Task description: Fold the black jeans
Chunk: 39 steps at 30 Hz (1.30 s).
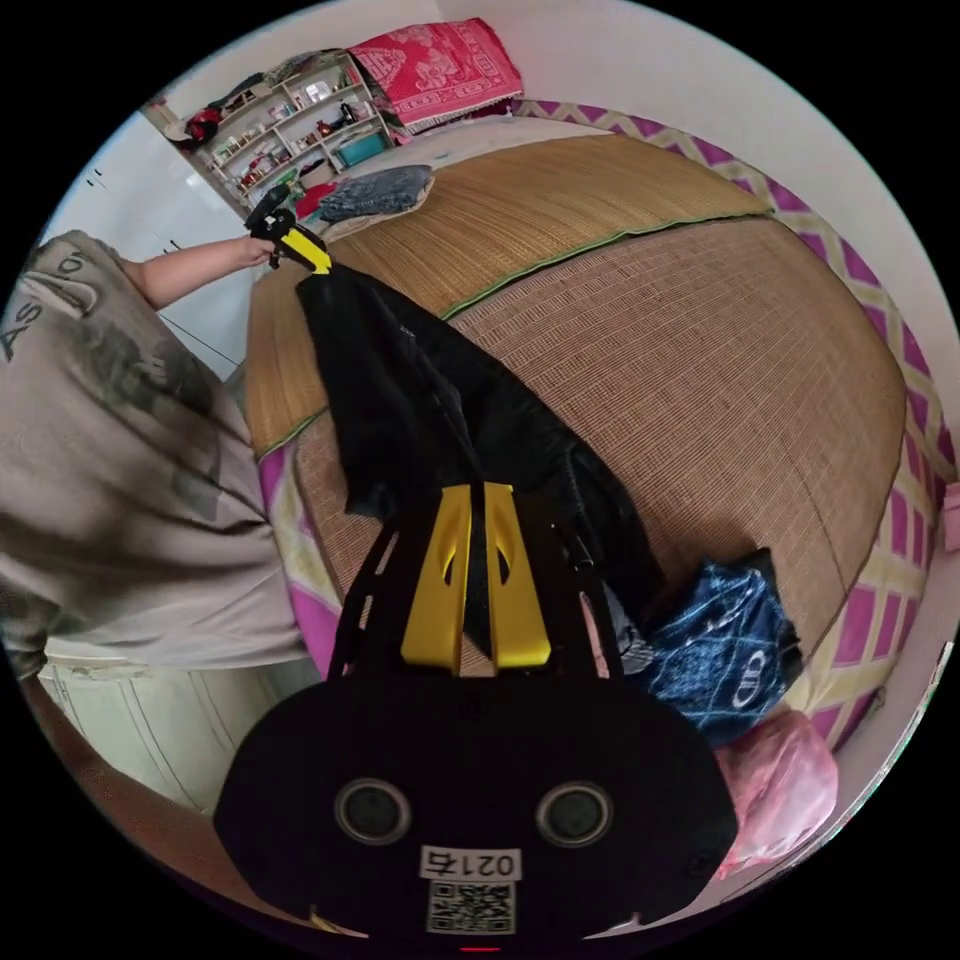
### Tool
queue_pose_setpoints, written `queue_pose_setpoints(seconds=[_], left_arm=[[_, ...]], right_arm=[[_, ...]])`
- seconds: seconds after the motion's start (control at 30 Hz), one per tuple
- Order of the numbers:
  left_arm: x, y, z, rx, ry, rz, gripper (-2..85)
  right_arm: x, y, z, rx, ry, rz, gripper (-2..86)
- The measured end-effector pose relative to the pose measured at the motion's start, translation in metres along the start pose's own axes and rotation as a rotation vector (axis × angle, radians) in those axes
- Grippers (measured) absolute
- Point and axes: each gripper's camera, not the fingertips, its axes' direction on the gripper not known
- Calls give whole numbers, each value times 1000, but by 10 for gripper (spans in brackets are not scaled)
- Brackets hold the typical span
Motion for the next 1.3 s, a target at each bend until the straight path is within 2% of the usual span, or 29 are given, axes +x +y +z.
queue_pose_setpoints(seconds=[0.13,0.23,0.37,0.43,0.5,0.63,0.77,0.83,0.9,1.0,1.07,1.17,1.23,1.3], left_arm=[[71,47,-34,34,46,-15,-4],[117,92,-25,22,138,-122,-3],[159,154,37,12,289,-335,-3],[164,177,75,17,372,-450,-3],[164,206,111,77,457,-616,-2],[171,235,110,177,504,-733,-3],[178,243,49,372,396,-728,1],[185,209,33,302,269,-633,18],[203,144,37,136,7,-522,70],[227,85,67,102,-311,-495,121],[227,67,99,83,-337,-527,132],[219,54,150,-16,-260,-610,131],[227,55,159,-31,-353,-650,105],[230,70,155,-35,-420,-747,43]], right_arm=[[-37,77,-13,38,-197,26,0],[-71,131,16,-23,-310,79,2],[-96,185,81,-164,-346,170,11],[-89,216,126,-190,-322,286,24],[-79,233,157,-235,-339,366,34],[-64,241,155,-236,-412,380,43],[-48,238,108,-148,-469,324,55],[-36,234,75,-58,-435,314,59],[-30,226,54,15,-378,301,60],[-27,205,39,75,-314,273,51],[-30,193,38,105,-307,254,43],[-38,181,42,128,-323,223,28],[-44,181,44,136,-327,225,10],[-46,185,45,147,-329,237,1]])
